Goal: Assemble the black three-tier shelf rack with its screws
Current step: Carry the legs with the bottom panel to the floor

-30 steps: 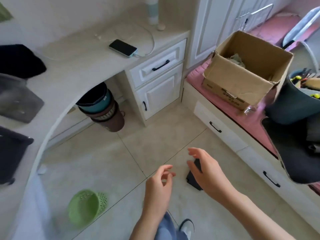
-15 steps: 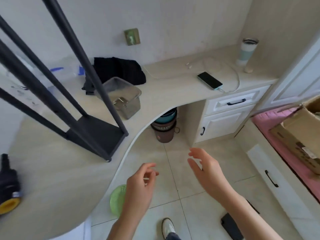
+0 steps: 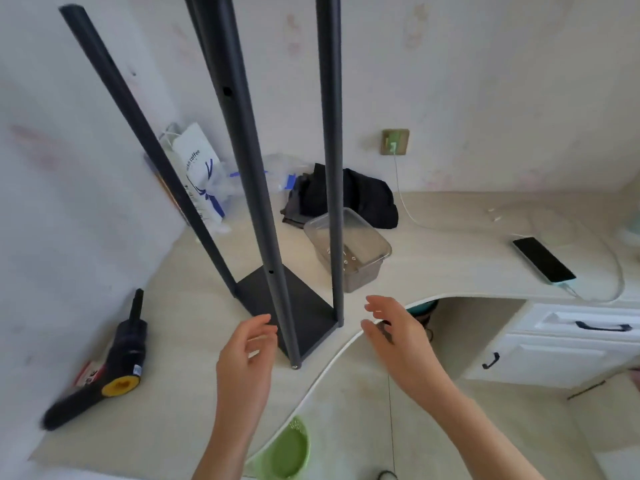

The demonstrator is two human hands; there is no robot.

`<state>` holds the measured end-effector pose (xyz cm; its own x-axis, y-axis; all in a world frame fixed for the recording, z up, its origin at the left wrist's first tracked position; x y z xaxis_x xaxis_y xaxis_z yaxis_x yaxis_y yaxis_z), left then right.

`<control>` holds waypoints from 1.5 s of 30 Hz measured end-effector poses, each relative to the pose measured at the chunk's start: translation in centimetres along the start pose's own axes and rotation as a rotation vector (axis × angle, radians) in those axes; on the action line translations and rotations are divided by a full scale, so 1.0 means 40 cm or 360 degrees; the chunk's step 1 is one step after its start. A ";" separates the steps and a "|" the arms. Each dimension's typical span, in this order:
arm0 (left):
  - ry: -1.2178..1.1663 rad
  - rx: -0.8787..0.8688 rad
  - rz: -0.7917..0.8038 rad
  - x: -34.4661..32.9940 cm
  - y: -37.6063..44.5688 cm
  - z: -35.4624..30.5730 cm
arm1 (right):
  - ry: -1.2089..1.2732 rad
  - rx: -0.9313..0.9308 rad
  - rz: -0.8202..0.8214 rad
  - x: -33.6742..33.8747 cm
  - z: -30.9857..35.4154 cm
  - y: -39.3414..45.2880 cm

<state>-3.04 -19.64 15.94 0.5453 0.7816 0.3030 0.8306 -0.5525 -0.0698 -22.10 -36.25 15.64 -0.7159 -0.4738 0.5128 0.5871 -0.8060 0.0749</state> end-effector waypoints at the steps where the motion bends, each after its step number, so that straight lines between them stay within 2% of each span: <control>1: -0.0027 -0.0019 -0.0045 0.004 0.017 -0.017 | -0.0002 0.0029 0.0007 0.000 0.016 0.031; 4: -0.0148 -0.0068 -0.0163 0.004 0.060 -0.080 | 0.0028 0.0074 0.0025 0.007 0.062 0.125; 10: -0.0296 -0.0192 -0.0211 -0.041 0.115 -0.183 | 0.0224 0.0272 -0.0033 0.055 0.178 0.290; 17: -0.0357 -0.0384 -0.0501 -0.070 0.135 -0.257 | 0.0350 0.0360 0.0026 0.019 0.215 0.413; 23: -0.0433 -0.0291 -0.0597 -0.083 0.179 -0.255 | 0.0655 0.0408 0.0040 -0.002 0.241 0.472; 28: -0.0485 -0.0170 -0.0712 -0.082 0.186 -0.245 | 0.0744 0.0316 -0.0023 -0.013 0.250 0.496; 31: -0.0479 -0.0186 -0.0764 -0.061 0.189 -0.256 | 0.0797 0.0335 -0.0039 -0.020 0.275 0.499; 39: -0.0454 -0.0449 -0.0823 0.044 0.207 -0.348 | 0.0810 0.0451 -0.0077 -0.014 0.382 0.487; 45: -0.0574 -0.0654 -0.0659 0.120 0.166 -0.421 | 0.0973 0.0544 -0.0077 0.024 0.474 0.408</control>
<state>3.21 -24.44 32.95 0.2550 0.9603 -0.1132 0.9072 -0.1970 0.3717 -6.04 -43.15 33.55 -0.7695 -0.6355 -0.0633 0.5634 -0.7221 0.4014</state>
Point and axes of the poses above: each hand's wrist, its own y-axis towards the middle knuckle, its own x-axis out of the back of the hand, z = x × y, the point moved 8 cm from there along y, towards the middle knuckle, and after that the axes turned 5 degrees about x, right-handed, at the moved point
